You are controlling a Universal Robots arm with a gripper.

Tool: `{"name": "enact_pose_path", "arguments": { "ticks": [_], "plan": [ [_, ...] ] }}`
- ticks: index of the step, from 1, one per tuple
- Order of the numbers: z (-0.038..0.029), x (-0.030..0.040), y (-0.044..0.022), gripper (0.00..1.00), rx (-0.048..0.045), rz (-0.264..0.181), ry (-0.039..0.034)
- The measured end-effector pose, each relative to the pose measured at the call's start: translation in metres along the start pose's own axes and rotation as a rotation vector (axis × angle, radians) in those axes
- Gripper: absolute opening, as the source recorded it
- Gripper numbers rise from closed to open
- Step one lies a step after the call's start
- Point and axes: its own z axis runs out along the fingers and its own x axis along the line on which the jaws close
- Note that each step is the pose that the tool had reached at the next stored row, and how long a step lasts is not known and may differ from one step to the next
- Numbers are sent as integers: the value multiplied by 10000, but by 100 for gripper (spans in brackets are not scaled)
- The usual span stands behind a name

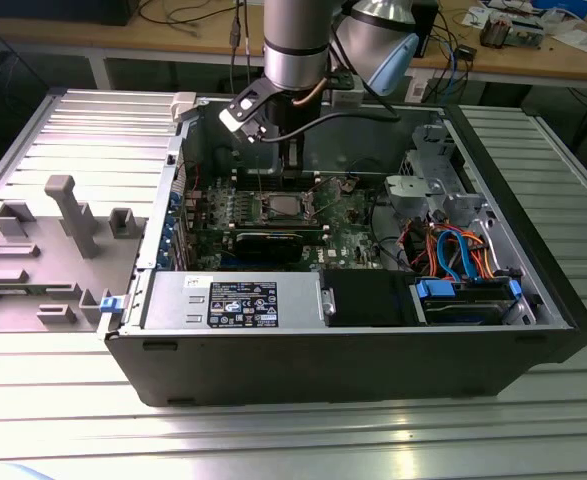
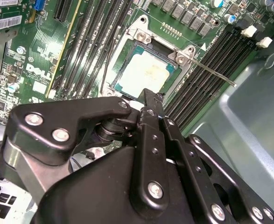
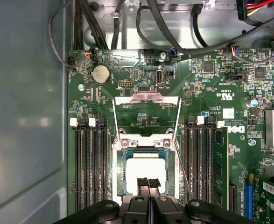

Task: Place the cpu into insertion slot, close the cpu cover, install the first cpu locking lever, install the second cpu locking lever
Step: 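Close the cpu cover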

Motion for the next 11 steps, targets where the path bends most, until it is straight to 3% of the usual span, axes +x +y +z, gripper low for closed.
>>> {"name": "enact_pose_path", "arguments": {
  "ticks": [11],
  "plan": [
    [-31,1,1,11,0,0,0]
  ]
}}
